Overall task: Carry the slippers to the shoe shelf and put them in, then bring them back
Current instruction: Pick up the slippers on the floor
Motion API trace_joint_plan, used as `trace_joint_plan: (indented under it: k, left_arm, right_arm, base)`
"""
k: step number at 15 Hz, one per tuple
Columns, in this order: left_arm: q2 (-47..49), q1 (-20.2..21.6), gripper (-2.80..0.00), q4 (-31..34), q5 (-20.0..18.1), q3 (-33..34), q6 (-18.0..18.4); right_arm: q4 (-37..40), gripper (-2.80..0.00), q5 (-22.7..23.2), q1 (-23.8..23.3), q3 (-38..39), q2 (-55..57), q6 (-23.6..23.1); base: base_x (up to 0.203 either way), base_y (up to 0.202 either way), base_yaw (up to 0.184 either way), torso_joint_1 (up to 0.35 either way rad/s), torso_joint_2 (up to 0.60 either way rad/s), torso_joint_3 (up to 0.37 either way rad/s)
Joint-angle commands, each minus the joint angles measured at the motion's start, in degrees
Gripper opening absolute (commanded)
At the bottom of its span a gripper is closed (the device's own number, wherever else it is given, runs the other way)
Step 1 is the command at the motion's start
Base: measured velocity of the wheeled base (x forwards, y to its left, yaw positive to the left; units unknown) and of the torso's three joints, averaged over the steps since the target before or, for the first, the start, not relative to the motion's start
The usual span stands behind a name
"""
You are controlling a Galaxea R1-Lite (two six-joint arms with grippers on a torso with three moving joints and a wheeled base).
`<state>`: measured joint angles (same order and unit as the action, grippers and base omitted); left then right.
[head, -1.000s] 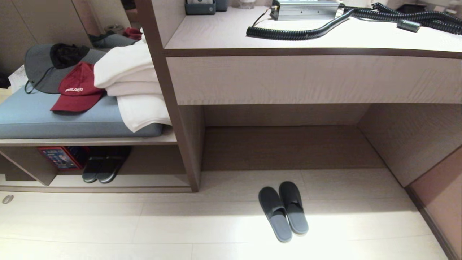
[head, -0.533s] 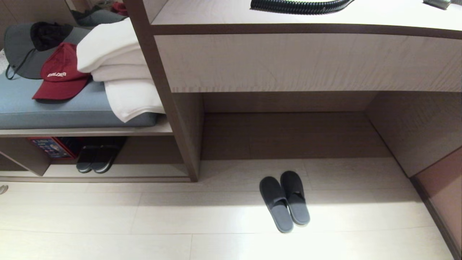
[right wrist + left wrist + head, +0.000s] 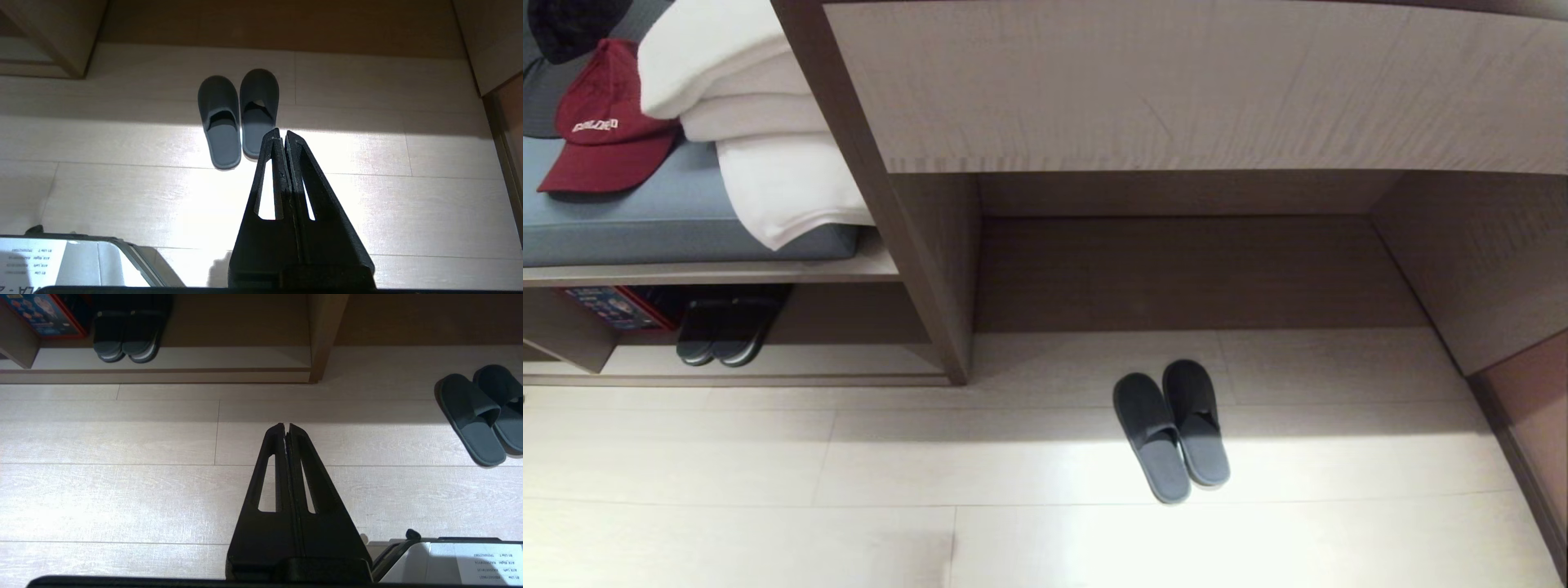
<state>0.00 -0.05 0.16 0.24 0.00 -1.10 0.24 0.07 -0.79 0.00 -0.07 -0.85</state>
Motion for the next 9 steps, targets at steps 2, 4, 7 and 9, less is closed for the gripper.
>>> trace_joint_plan:
  k: [2, 4, 7, 9]
  left_arm:
    - [0.0, 0.0, -2.80, 0.0, 0.0, 0.0, 0.0]
    - [0.0, 0.0, -2.80, 0.0, 0.0, 0.0, 0.0]
    - [0.0, 0.0, -2.80, 0.0, 0.0, 0.0, 0.0]
    - [0.0, 0.0, -2.80, 0.0, 0.0, 0.0, 0.0]
  right_arm:
    - [0.0, -2.80, 0.0, 0.0, 0.1, 0.0, 0.0]
    - [0.0, -2.80, 0.0, 0.0, 0.1, 0.0, 0.0]
    - [0.0, -2.80, 0.0, 0.1, 0.1, -0.1, 0.0]
    - [0.0, -2.80, 0.0, 0.1, 0.1, -0.1, 0.0]
  base:
    - [0.000, 0.000, 0.000, 0.002, 0.00, -0.199]
    - [0.000, 0.000, 0.000, 0.002, 0.00, -0.199]
    - [0.000, 0.000, 0.000, 0.000, 0.00, -0.202]
    - [0.000, 0.000, 0.000, 0.004, 0.00, -0.201]
